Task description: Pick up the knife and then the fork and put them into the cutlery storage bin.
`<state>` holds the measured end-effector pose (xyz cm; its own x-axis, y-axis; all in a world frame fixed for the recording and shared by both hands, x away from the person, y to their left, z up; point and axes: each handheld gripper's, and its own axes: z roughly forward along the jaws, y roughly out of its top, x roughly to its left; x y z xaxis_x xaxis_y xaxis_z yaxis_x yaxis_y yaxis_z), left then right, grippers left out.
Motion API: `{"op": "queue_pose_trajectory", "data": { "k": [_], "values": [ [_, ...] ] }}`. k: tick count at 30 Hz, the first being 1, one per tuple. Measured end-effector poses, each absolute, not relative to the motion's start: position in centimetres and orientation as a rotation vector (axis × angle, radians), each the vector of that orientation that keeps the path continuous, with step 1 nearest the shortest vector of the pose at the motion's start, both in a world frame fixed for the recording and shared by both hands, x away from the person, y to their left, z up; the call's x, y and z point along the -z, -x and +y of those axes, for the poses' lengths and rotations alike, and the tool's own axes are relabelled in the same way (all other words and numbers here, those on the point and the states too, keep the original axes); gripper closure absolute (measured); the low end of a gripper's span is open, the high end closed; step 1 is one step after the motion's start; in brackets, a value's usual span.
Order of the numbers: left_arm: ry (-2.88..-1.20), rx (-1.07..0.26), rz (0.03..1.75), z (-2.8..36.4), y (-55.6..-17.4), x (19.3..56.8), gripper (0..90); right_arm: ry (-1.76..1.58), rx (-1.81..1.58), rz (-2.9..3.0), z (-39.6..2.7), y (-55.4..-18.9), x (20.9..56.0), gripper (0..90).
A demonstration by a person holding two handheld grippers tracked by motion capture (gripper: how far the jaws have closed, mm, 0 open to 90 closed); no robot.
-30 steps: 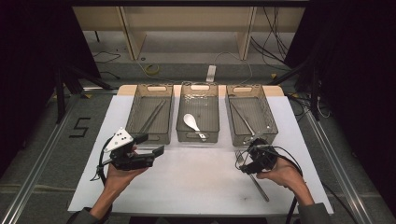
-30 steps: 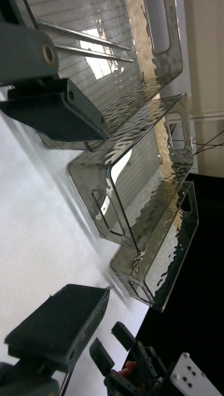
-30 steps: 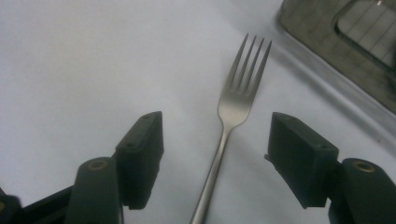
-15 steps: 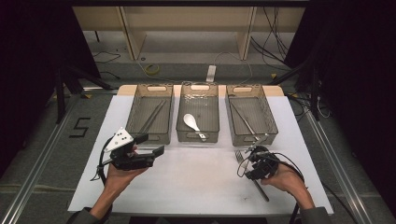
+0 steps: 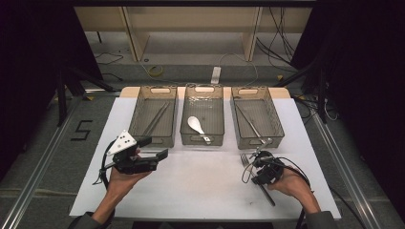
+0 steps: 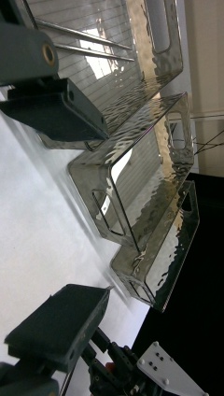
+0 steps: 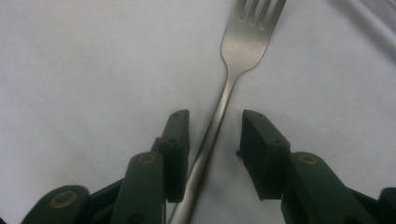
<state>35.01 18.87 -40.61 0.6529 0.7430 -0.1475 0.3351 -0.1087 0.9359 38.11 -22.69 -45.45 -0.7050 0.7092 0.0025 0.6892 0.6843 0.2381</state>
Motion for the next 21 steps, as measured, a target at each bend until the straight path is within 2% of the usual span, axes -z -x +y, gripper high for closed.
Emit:
{"op": "queue_pose_trajectory", "data": {
  "k": [10, 21],
  "values": [
    [-1.706, -0.433, 0.884, 18.87, -35.01, 40.64, 18.7, -1.145, -0.323, 2.792, -22.54, -38.04, 45.49, 67.5],
    [-1.706, -0.434, 0.883, 18.85, -34.98, 40.62, 18.7, -1.147, -0.316, 2.809, -22.36, -38.16, 45.47, 76.4]
  ]
}}
